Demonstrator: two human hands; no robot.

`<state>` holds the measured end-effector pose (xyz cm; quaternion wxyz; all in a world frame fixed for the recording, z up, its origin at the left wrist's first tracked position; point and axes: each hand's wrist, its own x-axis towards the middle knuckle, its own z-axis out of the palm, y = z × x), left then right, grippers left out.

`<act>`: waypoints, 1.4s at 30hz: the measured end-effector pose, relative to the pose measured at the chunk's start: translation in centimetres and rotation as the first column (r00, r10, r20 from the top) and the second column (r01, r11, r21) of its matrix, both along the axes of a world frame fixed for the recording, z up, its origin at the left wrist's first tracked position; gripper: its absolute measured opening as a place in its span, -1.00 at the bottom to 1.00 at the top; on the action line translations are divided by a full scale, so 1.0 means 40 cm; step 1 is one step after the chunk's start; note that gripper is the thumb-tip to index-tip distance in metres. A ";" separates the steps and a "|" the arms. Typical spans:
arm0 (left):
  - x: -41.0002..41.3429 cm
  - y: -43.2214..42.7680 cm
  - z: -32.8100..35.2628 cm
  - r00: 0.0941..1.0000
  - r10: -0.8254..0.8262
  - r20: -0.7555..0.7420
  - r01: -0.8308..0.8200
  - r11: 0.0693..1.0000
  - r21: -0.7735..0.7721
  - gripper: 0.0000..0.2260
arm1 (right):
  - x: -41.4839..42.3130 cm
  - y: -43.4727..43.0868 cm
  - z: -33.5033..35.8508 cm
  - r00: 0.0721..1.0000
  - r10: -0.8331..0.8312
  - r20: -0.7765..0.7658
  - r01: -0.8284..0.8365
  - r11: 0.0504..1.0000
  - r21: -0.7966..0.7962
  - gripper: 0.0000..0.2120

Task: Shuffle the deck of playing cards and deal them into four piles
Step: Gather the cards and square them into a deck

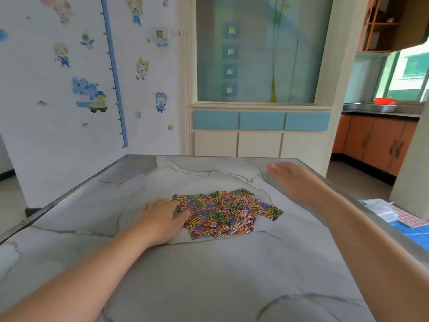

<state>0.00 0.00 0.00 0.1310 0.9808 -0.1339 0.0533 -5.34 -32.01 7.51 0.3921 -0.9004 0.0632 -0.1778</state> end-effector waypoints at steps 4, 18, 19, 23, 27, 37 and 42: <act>0.004 0.005 -0.005 0.997 -0.008 0.079 0.005 1.000 0.029 -0.46 | -0.004 0.010 -0.120 0.970 -0.145 -0.194 0.087 0.956 -0.280 -0.28; -0.028 -0.037 0.010 0.997 -0.069 -0.020 0.068 0.998 -0.013 0.09 | 0.035 0.044 -0.171 0.947 -0.218 -0.238 0.086 0.880 -0.467 -0.01; -0.032 -0.049 0.010 0.996 -0.085 -0.021 0.085 0.996 0.005 0.11 | 0.040 0.064 -0.171 0.948 -0.196 -0.251 0.055 0.878 -0.476 0.04; -0.053 -0.096 0.005 0.987 -0.151 -0.054 0.154 0.987 0.042 0.16 | 0.070 0.173 -0.168 0.956 -0.095 -0.278 -0.059 0.864 -0.500 0.09; -0.061 -0.112 0.002 0.976 -0.212 -0.042 0.214 0.975 0.060 0.22 | 0.090 0.263 -0.179 0.960 0.124 -0.253 -0.235 0.847 -0.477 -0.06; -0.057 -0.108 -0.004 0.981 -0.196 -0.015 0.195 0.980 -0.048 0.10 | 0.159 0.177 -0.150 0.979 -0.079 -0.185 0.057 0.991 -0.125 -0.22; -0.062 -0.113 0.006 0.976 -0.216 -0.030 0.213 0.973 -0.093 0.06 | 0.187 0.263 -0.135 0.940 0.130 -0.316 -0.223 0.934 -0.278 -0.13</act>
